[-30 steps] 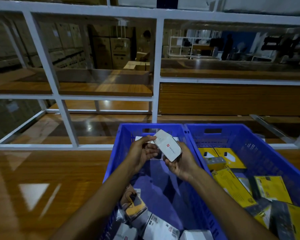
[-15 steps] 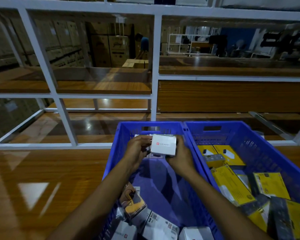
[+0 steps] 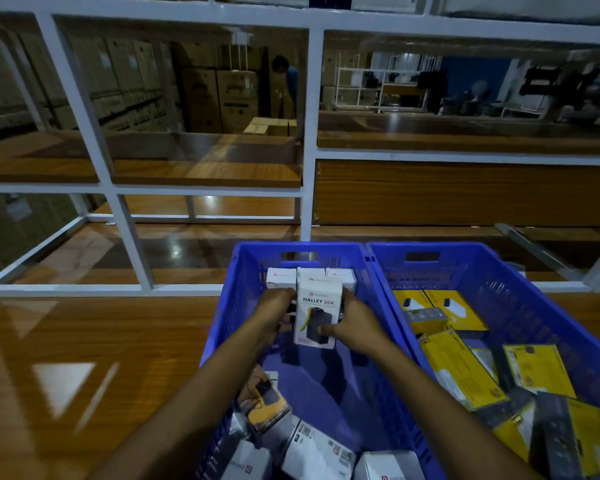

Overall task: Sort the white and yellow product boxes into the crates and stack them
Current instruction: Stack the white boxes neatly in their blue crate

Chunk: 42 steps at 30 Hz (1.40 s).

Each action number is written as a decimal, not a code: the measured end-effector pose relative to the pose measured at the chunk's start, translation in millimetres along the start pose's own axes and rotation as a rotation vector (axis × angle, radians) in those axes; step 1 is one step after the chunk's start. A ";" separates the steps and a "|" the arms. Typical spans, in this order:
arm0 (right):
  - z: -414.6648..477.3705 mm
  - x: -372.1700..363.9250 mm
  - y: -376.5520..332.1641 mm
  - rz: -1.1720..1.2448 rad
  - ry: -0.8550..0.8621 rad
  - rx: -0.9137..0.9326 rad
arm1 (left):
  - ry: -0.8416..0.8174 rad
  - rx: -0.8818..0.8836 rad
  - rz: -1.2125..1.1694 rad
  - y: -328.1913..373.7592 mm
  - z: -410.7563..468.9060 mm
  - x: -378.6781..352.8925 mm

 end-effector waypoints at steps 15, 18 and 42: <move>23.5 3.7 18.5 -0.375 -0.055 -0.053 | -0.121 0.241 0.205 -43.6 33.1 -21.1; 37.9 5.4 21.3 -0.404 -0.044 -0.076 | -0.177 0.238 0.094 -41.5 43.1 -29.3; 63.5 -28.5 40.3 -0.822 -0.318 -0.026 | -0.085 0.156 -0.372 -65.0 100.2 -66.2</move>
Point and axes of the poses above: each hand's wrist, its own z-axis towards the middle knuckle, its own x-axis out of the back of the hand, y = z × x, the point moved 5 cm from there along z, towards the middle knuckle, and after that the axes turned 1 degree about -y, right-handed, at the moved point
